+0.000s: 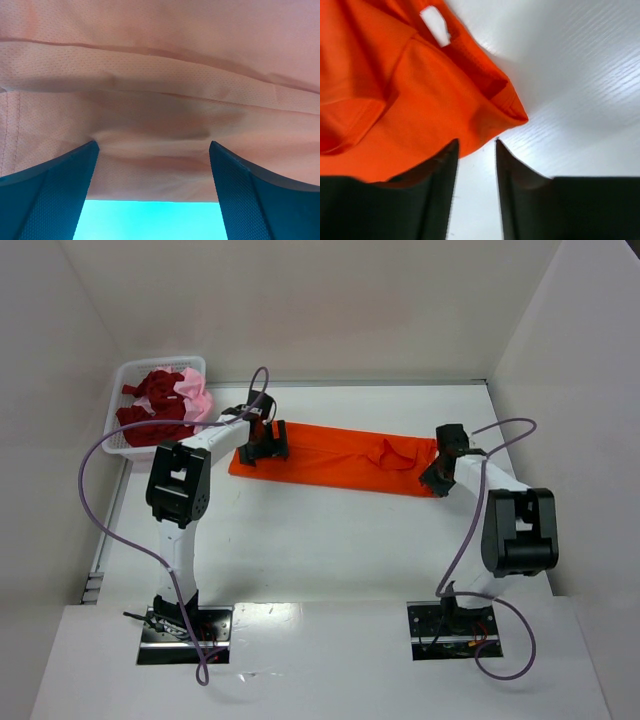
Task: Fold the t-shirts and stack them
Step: Fold the other side of the tshirt into a rectangle
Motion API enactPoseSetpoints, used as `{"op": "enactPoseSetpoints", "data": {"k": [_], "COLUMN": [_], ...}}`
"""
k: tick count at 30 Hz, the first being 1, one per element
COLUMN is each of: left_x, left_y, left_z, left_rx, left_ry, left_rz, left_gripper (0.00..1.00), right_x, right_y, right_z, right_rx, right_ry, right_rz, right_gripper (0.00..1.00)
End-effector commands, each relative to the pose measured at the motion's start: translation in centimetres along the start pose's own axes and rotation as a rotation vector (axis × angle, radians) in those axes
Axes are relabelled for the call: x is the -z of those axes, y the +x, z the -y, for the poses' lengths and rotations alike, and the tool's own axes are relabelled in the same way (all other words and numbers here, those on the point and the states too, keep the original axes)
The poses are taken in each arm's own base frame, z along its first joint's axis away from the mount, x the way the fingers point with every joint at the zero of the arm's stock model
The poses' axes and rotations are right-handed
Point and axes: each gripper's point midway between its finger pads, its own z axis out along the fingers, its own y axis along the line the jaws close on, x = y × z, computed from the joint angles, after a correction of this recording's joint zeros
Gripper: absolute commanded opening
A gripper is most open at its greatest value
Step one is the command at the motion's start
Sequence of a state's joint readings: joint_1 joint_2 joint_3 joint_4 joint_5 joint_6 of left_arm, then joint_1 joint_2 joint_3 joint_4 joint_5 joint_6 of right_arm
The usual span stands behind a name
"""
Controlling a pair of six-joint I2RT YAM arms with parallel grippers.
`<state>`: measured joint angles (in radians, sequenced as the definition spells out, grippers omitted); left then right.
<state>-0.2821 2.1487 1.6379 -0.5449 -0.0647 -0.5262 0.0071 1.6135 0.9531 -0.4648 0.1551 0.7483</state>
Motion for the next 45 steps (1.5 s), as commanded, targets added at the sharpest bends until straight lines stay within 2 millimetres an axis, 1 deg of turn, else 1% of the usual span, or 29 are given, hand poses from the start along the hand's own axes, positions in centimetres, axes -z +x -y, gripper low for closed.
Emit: {"op": "enactPoseSetpoints", "data": {"k": [1, 2, 3, 4, 6, 7, 9, 10, 11, 12, 13, 14, 16, 17, 19, 21, 22, 24, 25, 29, 31, 32, 33, 35, 36, 40, 43, 44, 45], "left_x": [-0.5, -0.5, 0.1, 0.1, 0.7, 0.7, 1.0, 1.0, 1.2, 0.7, 0.9, 0.7, 0.7, 0.9, 0.9, 1.0, 0.6, 0.6, 0.6, 0.2, -0.5, -0.5, -0.6, -1.1, -1.4, -1.8, -1.8, -2.2, -2.2], "left_y": [1.1, 1.0, 0.3, 0.3, -0.8, -0.8, -1.7, -1.7, -2.2, -2.0, -2.5, -2.7, -2.7, -3.4, -3.4, -3.8, -3.5, -3.5, -3.5, -3.3, -3.0, -3.0, -3.2, -2.9, -2.7, -2.5, -2.5, -2.2, -2.4], "left_z": [-1.6, -1.6, -1.4, -1.4, -1.1, -1.1, -1.2, -1.2, -1.3, -1.4, -1.4, -1.3, -1.3, -1.5, -1.5, -1.2, -1.3, -1.3, -1.3, -1.4, -1.5, -1.5, -1.4, -1.5, -1.6, -1.9, -1.8, -1.9, -2.3], "left_rx": [-0.001, -0.001, -0.009, -0.009, -0.017, -0.017, -0.017, -0.027, -0.026, -0.027, -0.038, -0.038, -0.038, -0.029, -0.038, -0.038, -0.039, -0.039, -0.039, -0.039, -0.04, -0.04, -0.04, -0.04, -0.041, -0.032, -0.023, -0.023, -0.015], "left_ry": [-0.021, -0.021, -0.011, -0.011, -0.008, -0.008, -0.023, -0.023, -0.033, -0.037, -0.043, -0.042, -0.042, -0.039, -0.039, -0.026, -0.031, -0.031, -0.031, -0.034, -0.039, -0.039, -0.038, -0.043, -0.046, -0.058, -0.058, -0.062, -0.065], "left_rz": [-0.036, -0.036, -0.016, -0.016, 0.017, 0.017, 0.044, 0.044, 0.059, 0.05, 0.065, 0.066, 0.066, 0.084, 0.084, 0.091, 0.081, 0.081, 0.081, 0.072, 0.061, 0.061, 0.062, 0.053, 0.044, 0.04, 0.04, 0.031, 0.033], "left_gripper": [1.0, 1.0, 1.0, 1.0, 1.0, 1.0, 1.0, 1.0, 1.0, 1.0, 1.0, 1.0, 1.0, 1.0, 1.0, 1.0, 1.0, 1.0, 1.0, 1.0, 1.0, 1.0, 1.0, 1.0, 1.0, 1.0, 1.0, 1.0, 1.0], "right_x": [3.2, 3.9, 4.1, 4.5, 4.8, 4.4, 3.9, 3.5, 2.9, 2.6, 2.2, 1.4, 0.9, 0.7, 0.2, -0.2, -0.3, -0.3, -0.6, -1.3, -1.5, -1.9, -1.9, -2.2, -2.2, -2.1, -1.1, -0.9, -0.2], "right_y": [-2.9, -3.8, -4.2, -4.6, -5.0, -5.0, -5.0, -5.2, -4.9, -4.8, -4.7, -4.2, -3.9, -3.8, -3.3, -2.9, -3.1, -3.2, -3.0, -3.2, -3.1, -2.9, -2.9, -2.6, -2.4, -2.0, -2.1, -1.8, -1.8], "right_z": [-0.8, -1.4, -1.2, -1.5, -1.8, -1.9, -1.9, -2.1, -2.2, -2.2, -2.1, -1.8, -1.9, -1.8, -1.7, -1.6, -1.7, -1.9, -1.7, -1.8, -1.7, -1.5, -1.5, -1.3, -1.2, -0.5, -0.4, -0.4, -0.4], "right_rx": [-0.011, -0.005, -0.015, -0.004, 0.005, 0.005, 0.016, 0.024, 0.027, 0.028, 0.029, 0.041, 0.044, 0.044, 0.046, 0.048, 0.056, 0.054, 0.065, 0.077, 0.079, 0.081, 0.09, 0.092, 0.093, 0.087, 0.076, 0.062, 0.046], "right_ry": [-0.058, -0.079, -0.075, -0.086, -0.094, -0.093, -0.083, -0.087, -0.085, -0.084, -0.077, -0.064, -0.065, -0.066, -0.065, -0.065, -0.072, -0.078, -0.07, -0.054, -0.048, -0.041, -0.041, -0.033, -0.027, 0.001, 0.004, -0.004, -0.005], "right_rz": [0.115, 0.137, 0.141, 0.154, 0.164, 0.163, 0.153, 0.159, 0.143, 0.142, 0.134, 0.121, 0.106, 0.107, 0.092, 0.079, 0.087, 0.094, 0.085, 0.083, 0.076, 0.068, 0.068, 0.059, 0.052, 0.035, 0.032, 0.024, 0.025], "right_gripper": [0.44, 0.54, 0.57, 0.57, 0.59, 0.59, 0.59, 0.59, 0.57, 0.53, 0.5, 0.5, 0.46, 0.45, 0.42, 0.42, 0.42, 0.42, 0.42, 0.42, 0.39, 0.36, 0.31, 0.25, 0.19, 0.06, 0.01, 0.01, 0.01]}}
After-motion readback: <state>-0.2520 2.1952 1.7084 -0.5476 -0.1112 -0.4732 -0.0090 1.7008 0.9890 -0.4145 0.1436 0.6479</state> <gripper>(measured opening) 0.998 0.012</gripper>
